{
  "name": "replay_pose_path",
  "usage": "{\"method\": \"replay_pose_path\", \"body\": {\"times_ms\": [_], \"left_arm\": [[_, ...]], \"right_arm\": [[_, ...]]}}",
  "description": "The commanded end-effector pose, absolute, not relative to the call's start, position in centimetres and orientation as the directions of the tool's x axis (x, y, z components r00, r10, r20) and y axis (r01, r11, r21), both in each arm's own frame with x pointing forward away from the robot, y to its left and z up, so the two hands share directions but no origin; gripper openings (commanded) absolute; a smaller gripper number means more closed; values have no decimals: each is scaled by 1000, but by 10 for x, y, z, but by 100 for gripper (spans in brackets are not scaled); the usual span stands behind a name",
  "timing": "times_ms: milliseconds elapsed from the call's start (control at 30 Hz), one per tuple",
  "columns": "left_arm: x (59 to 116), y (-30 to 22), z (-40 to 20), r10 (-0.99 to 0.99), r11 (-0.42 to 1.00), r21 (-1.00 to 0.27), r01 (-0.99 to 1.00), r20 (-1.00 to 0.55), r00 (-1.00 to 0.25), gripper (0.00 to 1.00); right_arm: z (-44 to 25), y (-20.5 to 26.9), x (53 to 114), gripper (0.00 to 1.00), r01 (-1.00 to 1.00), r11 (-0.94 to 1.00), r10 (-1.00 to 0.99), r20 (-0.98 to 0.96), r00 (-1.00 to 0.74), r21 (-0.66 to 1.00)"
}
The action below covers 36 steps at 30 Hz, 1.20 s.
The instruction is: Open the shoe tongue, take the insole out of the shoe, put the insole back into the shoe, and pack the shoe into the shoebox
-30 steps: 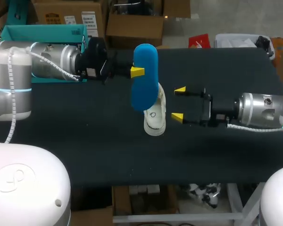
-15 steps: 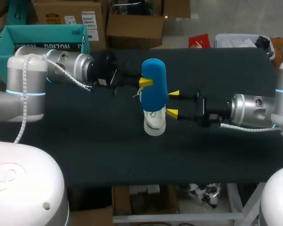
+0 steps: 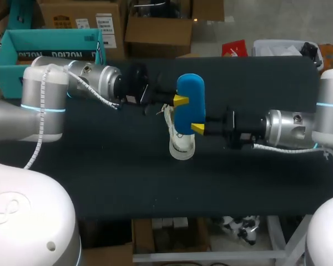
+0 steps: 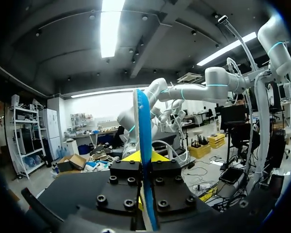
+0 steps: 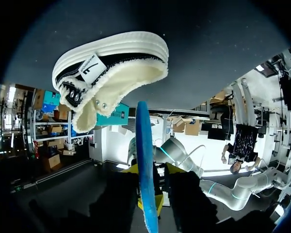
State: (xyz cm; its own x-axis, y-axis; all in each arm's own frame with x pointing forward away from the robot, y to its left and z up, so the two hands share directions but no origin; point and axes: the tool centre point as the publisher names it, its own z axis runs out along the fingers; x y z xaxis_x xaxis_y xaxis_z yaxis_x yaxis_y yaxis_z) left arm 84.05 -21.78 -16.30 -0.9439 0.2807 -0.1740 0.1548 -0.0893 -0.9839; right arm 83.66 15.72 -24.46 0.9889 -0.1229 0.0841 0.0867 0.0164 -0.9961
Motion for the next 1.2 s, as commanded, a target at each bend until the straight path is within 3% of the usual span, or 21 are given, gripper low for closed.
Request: {"method": "replay_pose_path", "body": {"times_ms": [33, 100, 133, 267, 333, 400, 467, 500, 567, 1200], "left_arm": [[843, -219, -166, 279, -94, -984, 152, -173, -945, 0], [843, -218, -165, 279, -93, -984, 151, -171, -945, 0], [843, -217, -165, 279, -93, -984, 150, -171, -945, 0], [843, -215, -164, 276, -94, -984, 151, -172, -946, 0], [843, -214, -164, 275, -92, -984, 152, -172, -946, 0], [844, -214, -164, 275, -89, -984, 151, -170, -946, 0], [844, -215, -165, 275, -87, -985, 149, -168, -947, 0], [844, -216, -166, 275, -87, -985, 149, -168, -947, 0], [844, -218, -167, 276, -83, -986, 147, -165, -947, 0], [845, -222, -172, 282, -79, -987, 140, -157, -947, 0]], "right_arm": [[-245, 156, 836, 0, 82, 12, -124, 80, 989, -997], [-245, 154, 837, 4, 82, 11, -127, 80, 989, -997], [-245, 153, 837, 21, 83, 11, -128, 81, 988, -997], [-245, 150, 837, 76, 85, 9, -135, 83, 987, -996], [-245, 147, 838, 82, 89, 6, -139, 87, 986, -996], [-246, 145, 839, 73, 91, 8, -140, 89, 986, -996], [-248, 144, 841, 45, 91, 9, -139, 89, 986, -996], [-248, 143, 841, 40, 91, 10, -138, 88, 986, -996], [-251, 143, 843, 0, 87, 10, -130, 85, 988, -996], [-253, 143, 847, 0, 88, 30, -105, 84, 991, -996]]}}
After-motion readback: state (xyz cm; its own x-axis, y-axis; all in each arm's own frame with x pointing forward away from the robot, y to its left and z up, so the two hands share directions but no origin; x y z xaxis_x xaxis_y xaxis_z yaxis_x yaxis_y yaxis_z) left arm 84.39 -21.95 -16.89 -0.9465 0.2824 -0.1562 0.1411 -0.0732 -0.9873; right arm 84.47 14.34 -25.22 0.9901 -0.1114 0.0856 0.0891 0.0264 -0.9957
